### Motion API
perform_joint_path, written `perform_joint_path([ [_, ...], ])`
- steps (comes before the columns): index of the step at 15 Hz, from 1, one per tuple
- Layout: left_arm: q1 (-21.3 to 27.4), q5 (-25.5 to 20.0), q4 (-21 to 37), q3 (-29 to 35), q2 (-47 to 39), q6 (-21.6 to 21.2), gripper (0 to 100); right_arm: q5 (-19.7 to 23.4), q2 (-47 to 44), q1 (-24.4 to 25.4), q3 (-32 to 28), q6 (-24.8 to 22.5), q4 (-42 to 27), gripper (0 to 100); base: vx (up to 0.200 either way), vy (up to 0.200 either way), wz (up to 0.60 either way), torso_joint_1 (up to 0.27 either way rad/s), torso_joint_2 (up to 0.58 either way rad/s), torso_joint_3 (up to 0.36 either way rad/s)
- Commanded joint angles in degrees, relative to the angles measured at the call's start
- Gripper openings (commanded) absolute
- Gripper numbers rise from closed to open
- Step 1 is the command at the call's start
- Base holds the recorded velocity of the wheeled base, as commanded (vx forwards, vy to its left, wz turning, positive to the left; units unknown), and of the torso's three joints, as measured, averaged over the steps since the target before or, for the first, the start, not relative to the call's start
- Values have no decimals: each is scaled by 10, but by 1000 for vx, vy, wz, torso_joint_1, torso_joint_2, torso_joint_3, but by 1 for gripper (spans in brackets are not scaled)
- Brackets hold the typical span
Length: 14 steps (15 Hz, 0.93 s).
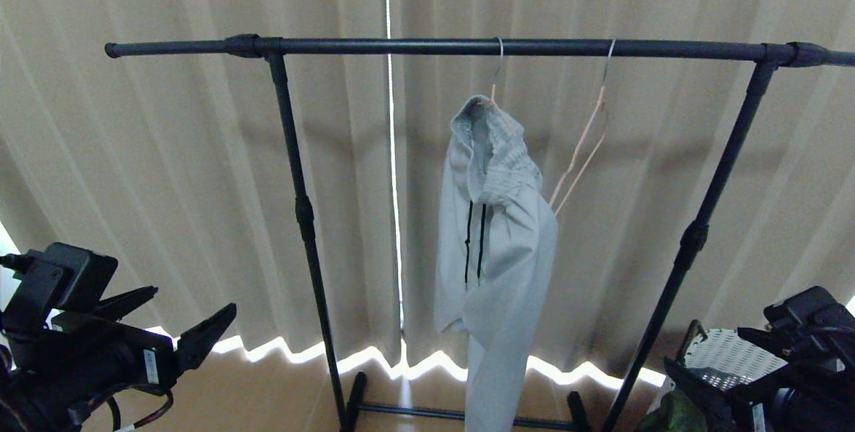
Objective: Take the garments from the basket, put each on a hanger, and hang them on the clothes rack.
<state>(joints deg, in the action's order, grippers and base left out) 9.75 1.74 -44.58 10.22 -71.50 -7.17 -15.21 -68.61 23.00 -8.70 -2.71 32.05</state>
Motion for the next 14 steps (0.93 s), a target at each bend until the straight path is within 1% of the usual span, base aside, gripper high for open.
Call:
perform_joint_path([
  [1, 0, 0, 0, -6, 1, -11, 100, 0, 7, 0, 3, -1, 0, 100, 0, 0, 0, -212, 491, 261],
  [3, 0, 0, 0, -13, 8, -17, 100, 0, 6, 0, 4, -1, 0, 100, 0, 0, 0, -208, 481, 261],
  [7, 1, 0, 0, -13, 30, -16, 100, 0, 6, 0, 4, -1, -1, 100, 0, 0, 0, -203, 474, 261],
  [11, 1, 0, 0, -14, 31, -17, 100, 0, 6, 0, 6, -1, -1, 100, 0, 0, 0, -188, 464, 240],
  [14, 1, 0, 0, -15, 31, -17, 100, 0, 6, 0, 7, -1, -1, 100, 0, 0, 0, -84, 225, 119],
])
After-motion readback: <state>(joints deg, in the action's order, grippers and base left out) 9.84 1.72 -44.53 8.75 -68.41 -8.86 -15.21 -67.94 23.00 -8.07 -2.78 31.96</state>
